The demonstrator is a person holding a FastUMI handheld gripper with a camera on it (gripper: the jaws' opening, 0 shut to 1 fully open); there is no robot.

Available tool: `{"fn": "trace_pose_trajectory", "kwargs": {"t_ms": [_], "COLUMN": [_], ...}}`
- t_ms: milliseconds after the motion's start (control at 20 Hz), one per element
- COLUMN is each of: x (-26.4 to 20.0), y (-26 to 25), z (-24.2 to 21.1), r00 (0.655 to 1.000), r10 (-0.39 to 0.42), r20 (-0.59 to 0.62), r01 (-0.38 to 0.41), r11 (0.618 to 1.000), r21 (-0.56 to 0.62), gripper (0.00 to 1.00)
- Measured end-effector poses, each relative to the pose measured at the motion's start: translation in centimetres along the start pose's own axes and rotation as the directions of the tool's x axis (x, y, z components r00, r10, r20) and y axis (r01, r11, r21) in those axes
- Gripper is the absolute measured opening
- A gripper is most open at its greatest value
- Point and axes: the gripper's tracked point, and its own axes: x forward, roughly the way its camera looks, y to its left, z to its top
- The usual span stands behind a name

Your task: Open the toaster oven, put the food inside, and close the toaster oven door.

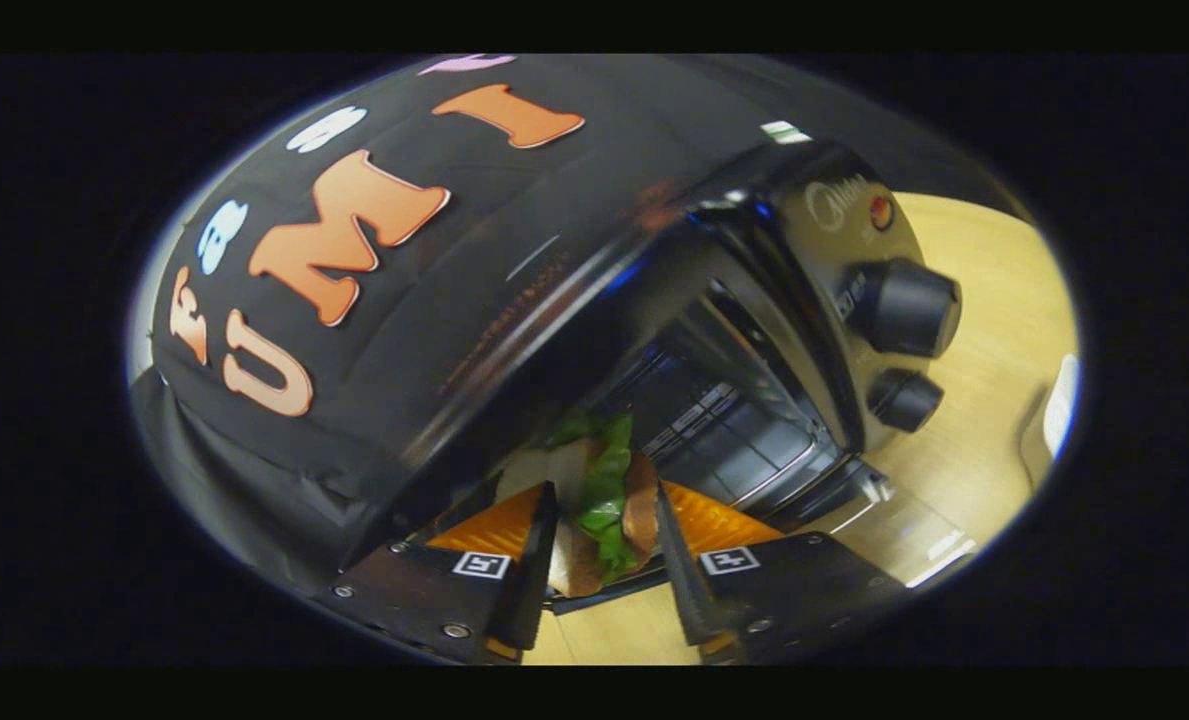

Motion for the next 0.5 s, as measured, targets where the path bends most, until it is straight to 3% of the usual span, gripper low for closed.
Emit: {"fn": "trace_pose_trajectory", "kwargs": {"t_ms": [100,200,500], "x": [-0.1,-0.8,-3.8], "y": [-0.5,-0.3,-1.1], "z": [0.5,0.2,-0.2], "r00": [0.999,0.999,0.996], "r10": [-0.044,-0.041,-0.052], "r20": [0.0,-0.017,-0.071], "r01": [0.043,0.036,0.032], "r11": [0.988,0.977,0.965], "r21": [-0.149,-0.21,-0.261], "gripper": [0.65,0.8,0.85]}}
